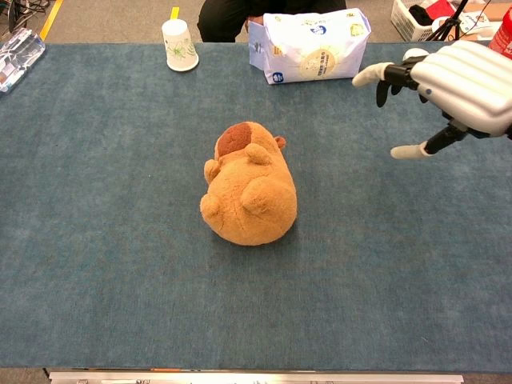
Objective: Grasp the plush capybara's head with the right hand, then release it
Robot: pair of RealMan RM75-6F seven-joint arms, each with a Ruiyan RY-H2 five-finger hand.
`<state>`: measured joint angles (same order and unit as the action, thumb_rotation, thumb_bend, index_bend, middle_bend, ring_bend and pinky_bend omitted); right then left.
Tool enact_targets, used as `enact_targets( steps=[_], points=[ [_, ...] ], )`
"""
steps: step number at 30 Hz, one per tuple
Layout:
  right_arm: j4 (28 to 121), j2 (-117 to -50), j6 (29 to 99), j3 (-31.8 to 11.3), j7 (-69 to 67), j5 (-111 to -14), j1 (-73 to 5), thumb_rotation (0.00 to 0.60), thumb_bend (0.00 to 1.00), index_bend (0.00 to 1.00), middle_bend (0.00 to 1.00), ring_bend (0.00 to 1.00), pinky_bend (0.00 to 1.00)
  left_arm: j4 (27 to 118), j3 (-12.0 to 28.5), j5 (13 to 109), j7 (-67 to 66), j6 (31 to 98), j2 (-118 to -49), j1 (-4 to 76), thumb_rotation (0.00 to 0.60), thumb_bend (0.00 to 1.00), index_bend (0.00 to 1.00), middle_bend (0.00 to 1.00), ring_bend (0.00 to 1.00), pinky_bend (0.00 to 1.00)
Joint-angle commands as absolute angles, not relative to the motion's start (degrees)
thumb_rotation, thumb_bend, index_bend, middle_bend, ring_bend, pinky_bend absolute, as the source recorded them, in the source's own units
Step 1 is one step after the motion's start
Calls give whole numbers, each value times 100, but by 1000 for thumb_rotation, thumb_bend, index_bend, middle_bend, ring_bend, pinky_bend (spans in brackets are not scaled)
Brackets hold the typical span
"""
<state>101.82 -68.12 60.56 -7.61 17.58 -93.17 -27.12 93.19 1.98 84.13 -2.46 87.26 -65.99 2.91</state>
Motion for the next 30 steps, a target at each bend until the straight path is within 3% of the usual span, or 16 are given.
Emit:
enact_targets(
  steps=[1,6,15,30],
  points=[
    [10258,-6962,5656,-941,1831,-9081,-3071,600,0,224,638,564,688,9336,203,8408,-242,8759,-6593,265,600,104,550,599,469,617],
    [10318,-7086,5154,-1117,1924,-8649,-3492,600,0,224,800,729,839,9335,193,8392,-208,8801,-6578,208,600,104,549,599,469,617],
    [10336,-7383,4446,-1329,2626,-7581,-4212,600,0,224,990,918,997,9278,205,8392,-132,8792,-6606,189,600,103,547,599,469,617],
    [10085,-7871,3806,-1332,2533,-6134,-5161,600,0,295,1000,987,1000,9200,217,8364,17,8798,-6631,134,600,103,547,599,469,617]
  ],
)
